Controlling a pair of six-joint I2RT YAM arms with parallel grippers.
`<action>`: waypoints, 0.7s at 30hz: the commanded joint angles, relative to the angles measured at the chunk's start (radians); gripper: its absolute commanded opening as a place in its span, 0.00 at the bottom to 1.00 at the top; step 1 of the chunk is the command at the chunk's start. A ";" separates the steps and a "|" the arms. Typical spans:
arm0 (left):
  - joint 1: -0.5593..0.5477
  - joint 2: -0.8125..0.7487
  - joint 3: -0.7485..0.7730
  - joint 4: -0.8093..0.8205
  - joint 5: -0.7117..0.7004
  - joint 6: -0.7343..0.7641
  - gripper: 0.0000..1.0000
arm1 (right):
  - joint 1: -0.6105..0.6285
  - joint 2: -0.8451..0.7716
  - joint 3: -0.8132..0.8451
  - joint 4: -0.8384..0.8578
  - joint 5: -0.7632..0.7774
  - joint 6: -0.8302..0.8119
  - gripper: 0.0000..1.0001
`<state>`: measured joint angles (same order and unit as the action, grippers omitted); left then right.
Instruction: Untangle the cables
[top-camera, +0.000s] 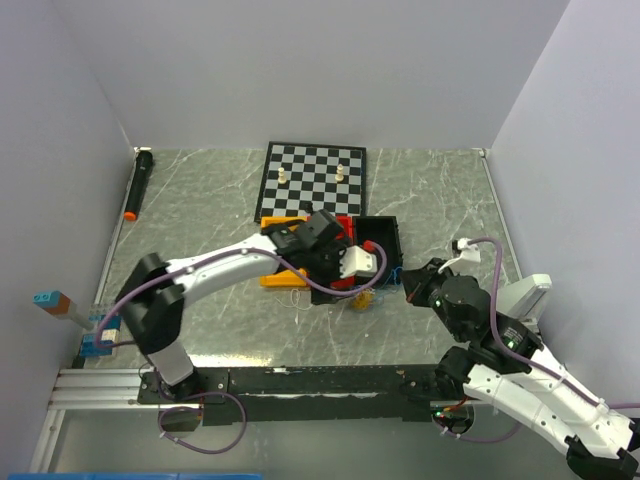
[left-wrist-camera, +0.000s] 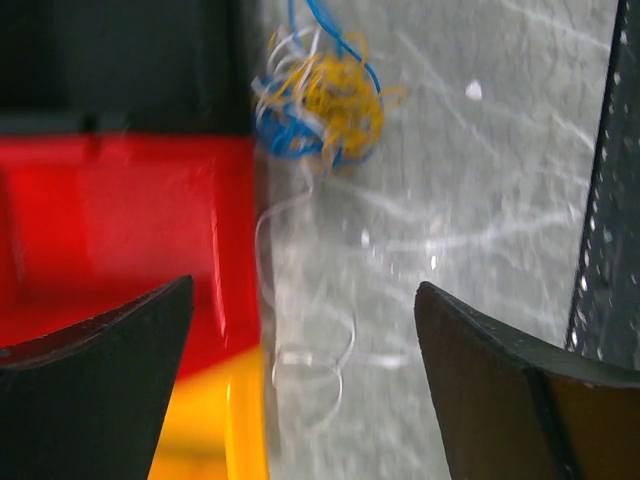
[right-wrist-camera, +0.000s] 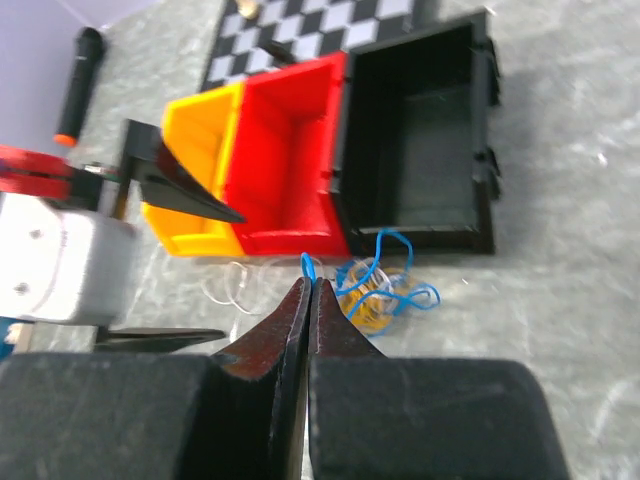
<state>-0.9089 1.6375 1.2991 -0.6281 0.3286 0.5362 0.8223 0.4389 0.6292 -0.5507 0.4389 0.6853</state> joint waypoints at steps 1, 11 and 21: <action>-0.025 0.106 0.077 0.123 0.047 -0.031 0.93 | 0.008 -0.029 -0.020 -0.097 0.034 0.077 0.00; -0.082 0.242 0.203 0.154 0.155 -0.120 0.97 | 0.009 -0.060 -0.063 -0.083 -0.006 0.079 0.00; -0.122 0.320 0.215 0.169 0.167 -0.078 0.87 | 0.008 -0.123 -0.094 -0.110 -0.011 0.123 0.00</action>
<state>-1.0283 1.9312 1.4872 -0.4908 0.4679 0.4477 0.8249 0.3466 0.5476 -0.6514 0.4255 0.7815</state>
